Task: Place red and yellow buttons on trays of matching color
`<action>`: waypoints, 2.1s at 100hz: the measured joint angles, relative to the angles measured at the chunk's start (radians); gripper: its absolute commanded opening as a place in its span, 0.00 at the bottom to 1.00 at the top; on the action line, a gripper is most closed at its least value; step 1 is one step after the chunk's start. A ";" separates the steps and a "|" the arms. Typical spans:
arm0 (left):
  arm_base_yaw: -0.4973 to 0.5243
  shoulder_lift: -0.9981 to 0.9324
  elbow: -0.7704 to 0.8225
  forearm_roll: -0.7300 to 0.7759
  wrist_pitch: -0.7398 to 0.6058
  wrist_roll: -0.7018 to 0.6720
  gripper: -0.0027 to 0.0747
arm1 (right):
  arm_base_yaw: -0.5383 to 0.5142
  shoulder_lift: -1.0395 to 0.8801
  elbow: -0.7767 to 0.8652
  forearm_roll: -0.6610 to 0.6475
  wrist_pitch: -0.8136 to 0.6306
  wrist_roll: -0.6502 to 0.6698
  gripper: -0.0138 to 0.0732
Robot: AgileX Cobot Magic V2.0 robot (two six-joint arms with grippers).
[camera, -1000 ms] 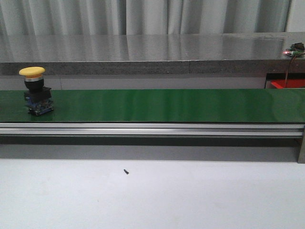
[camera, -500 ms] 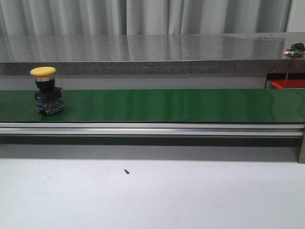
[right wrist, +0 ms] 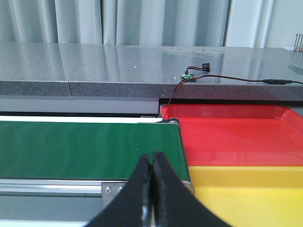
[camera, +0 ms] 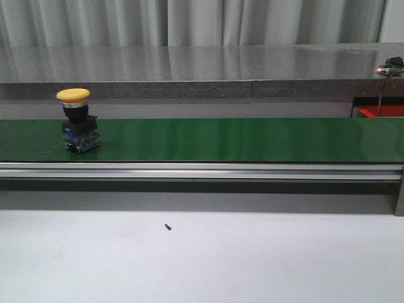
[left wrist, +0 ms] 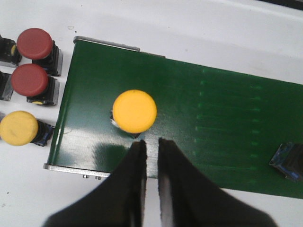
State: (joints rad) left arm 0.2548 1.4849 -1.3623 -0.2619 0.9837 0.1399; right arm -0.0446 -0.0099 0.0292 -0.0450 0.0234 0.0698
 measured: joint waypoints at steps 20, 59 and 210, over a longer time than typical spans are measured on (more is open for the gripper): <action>-0.004 -0.133 0.135 0.000 -0.030 0.006 0.01 | 0.000 0.000 0.000 0.000 0.000 0.000 0.08; -0.072 -0.372 0.354 0.000 -0.098 0.006 0.01 | 0.000 0.000 0.000 0.000 0.000 0.000 0.08; -0.137 -1.124 0.868 0.000 -0.215 0.010 0.01 | 0.047 0.723 -0.638 0.045 0.318 0.001 0.08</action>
State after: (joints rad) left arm 0.1176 0.3607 -0.4944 -0.2619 0.7684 0.1502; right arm 0.0020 0.7135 -0.6087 0.0000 0.3416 0.0706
